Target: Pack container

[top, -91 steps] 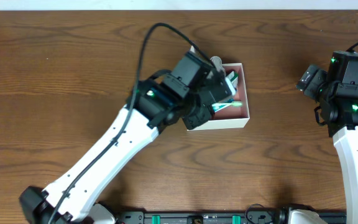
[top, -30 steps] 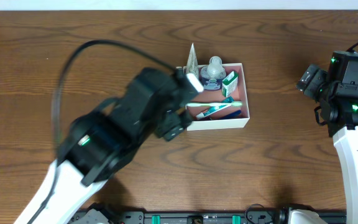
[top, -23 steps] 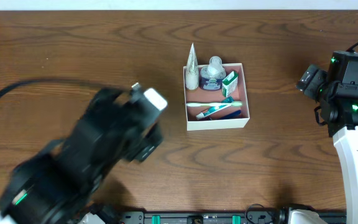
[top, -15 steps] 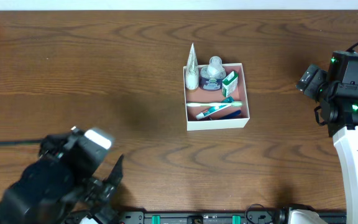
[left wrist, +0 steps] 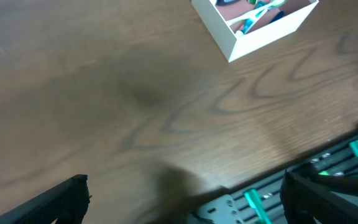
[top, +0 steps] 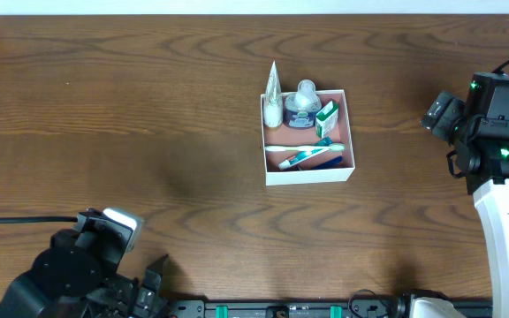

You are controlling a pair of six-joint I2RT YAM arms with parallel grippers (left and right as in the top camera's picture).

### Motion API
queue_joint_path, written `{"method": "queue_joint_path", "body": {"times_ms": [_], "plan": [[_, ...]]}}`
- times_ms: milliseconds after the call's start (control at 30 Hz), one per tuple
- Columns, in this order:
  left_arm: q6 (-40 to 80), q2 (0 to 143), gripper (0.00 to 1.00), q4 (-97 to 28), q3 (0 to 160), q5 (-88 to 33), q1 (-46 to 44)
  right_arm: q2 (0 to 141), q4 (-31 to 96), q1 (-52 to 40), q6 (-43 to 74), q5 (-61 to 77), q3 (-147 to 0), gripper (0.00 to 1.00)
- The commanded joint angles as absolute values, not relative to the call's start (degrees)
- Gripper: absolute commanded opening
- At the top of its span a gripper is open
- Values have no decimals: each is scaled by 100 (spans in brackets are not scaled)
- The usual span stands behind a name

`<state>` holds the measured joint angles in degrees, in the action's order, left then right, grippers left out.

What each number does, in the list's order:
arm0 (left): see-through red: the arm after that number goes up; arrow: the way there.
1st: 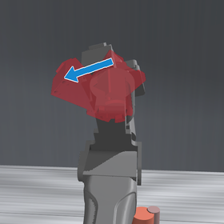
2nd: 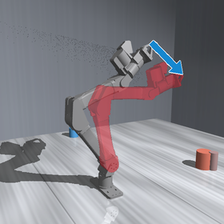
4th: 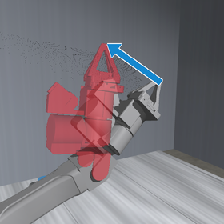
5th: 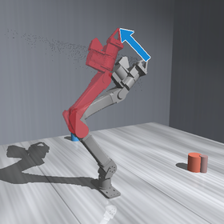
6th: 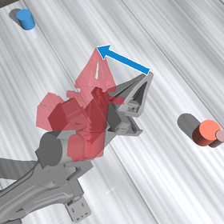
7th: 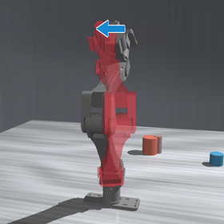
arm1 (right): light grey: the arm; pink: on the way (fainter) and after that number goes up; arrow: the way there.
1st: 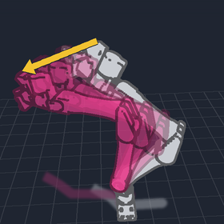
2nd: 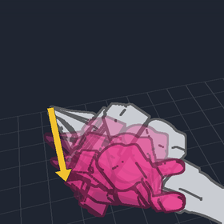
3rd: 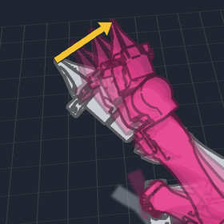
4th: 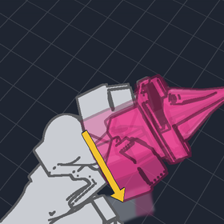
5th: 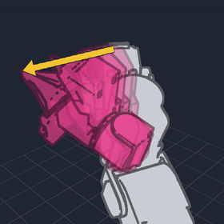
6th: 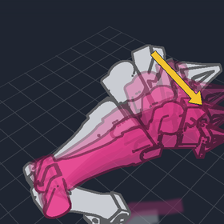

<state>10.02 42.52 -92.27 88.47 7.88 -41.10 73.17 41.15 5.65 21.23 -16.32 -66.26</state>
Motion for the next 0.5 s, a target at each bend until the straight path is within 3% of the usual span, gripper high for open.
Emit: {"method": "queue_joint_path", "body": {"times_ms": [0, 467], "plan": [[1691, 4104, 98, -9424, 8506, 637, -3854, 7312, 4119, 596, 2056, -1693, -6678, 99], [1664, 1632, 98, -4311, 4101, 143, -1461, 7312, 4119, 596, 2053, -1691, -6678, 99]]}}
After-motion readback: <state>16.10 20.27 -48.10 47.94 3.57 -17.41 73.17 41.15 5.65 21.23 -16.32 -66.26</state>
